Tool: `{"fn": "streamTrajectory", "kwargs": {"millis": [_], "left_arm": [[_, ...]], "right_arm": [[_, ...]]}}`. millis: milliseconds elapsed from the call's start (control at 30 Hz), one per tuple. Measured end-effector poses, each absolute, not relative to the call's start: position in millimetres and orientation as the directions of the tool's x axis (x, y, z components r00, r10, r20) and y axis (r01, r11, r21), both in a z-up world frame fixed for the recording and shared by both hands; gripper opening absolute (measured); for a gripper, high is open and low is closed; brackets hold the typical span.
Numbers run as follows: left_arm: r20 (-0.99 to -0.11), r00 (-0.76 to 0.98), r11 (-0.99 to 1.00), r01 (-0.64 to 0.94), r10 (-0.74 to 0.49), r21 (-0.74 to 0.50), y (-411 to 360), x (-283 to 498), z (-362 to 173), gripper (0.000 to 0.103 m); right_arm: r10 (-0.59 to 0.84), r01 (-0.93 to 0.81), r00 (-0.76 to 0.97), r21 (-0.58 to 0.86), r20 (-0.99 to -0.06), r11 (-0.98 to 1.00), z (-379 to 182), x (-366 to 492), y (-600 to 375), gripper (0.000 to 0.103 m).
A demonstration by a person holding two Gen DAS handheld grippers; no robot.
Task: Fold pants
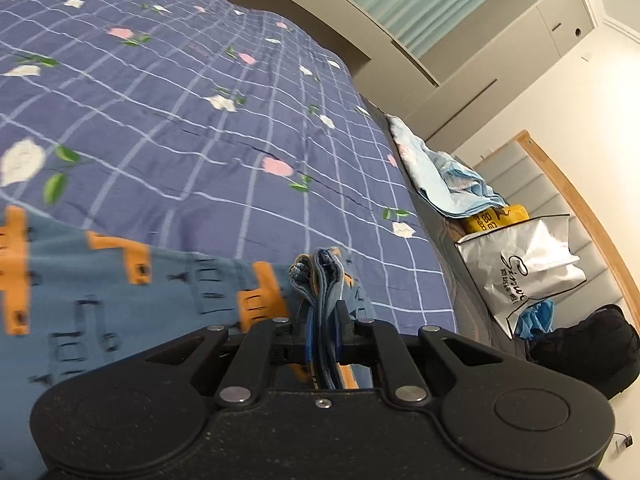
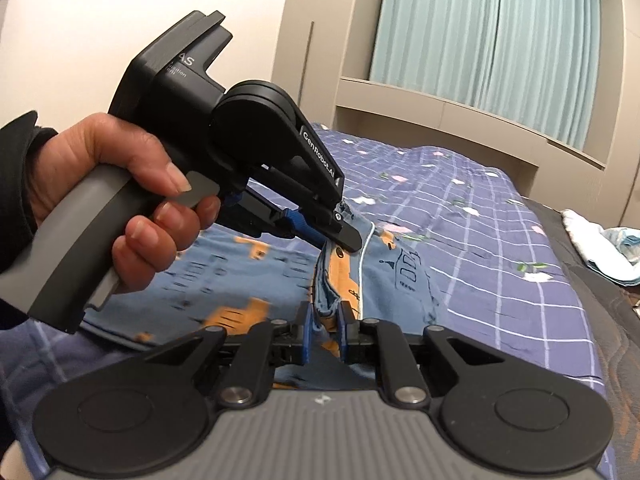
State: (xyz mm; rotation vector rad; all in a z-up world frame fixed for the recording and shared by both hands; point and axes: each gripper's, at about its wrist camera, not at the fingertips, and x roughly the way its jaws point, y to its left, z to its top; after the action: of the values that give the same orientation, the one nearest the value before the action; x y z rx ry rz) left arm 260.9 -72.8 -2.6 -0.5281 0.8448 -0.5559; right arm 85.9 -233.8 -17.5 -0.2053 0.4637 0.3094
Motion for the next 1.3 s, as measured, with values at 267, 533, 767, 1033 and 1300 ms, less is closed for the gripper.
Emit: {"fn": "streamTrajectory", "kwargs": {"millis": [267,533,767,1033,1300], "left_arm": [[-0.555,0.566,0.763,0.228,-0.609,-0.605,-21.0,240.8,5.9,0.010],[-0.583,0.586,0.789,0.170,-0.562,-0.590,24.1,226.7,1.1,0.010],[-0.609,0.588,0.801,0.118,-0.532,-0.586,45.5,223.3,-11.8,0.010],[-0.627,0.579,0.804,0.086,-0.521,-0.589,53.7,224.0,-23.4,0.010],[-0.655,0.569,0.818,0.054,-0.497,-0.573,57.4,224.3,-36.6,0.010]], "right_arm": [[0.346,-0.423,0.809,-0.060,-0.476,0.904,-9.4,75.5,-196.5,0.014],[0.431,-0.505,0.755,-0.018,-0.495,0.863,-6.1,69.2,-180.4,0.014],[0.474,-0.544,0.713,0.019,-0.517,0.839,-6.4,73.9,-183.5,0.013],[0.495,-0.565,0.689,0.036,-0.529,0.825,-9.0,75.4,-184.4,0.013],[0.496,-0.566,0.678,0.045,-0.542,0.823,-6.7,79.3,-186.4,0.013]]}}
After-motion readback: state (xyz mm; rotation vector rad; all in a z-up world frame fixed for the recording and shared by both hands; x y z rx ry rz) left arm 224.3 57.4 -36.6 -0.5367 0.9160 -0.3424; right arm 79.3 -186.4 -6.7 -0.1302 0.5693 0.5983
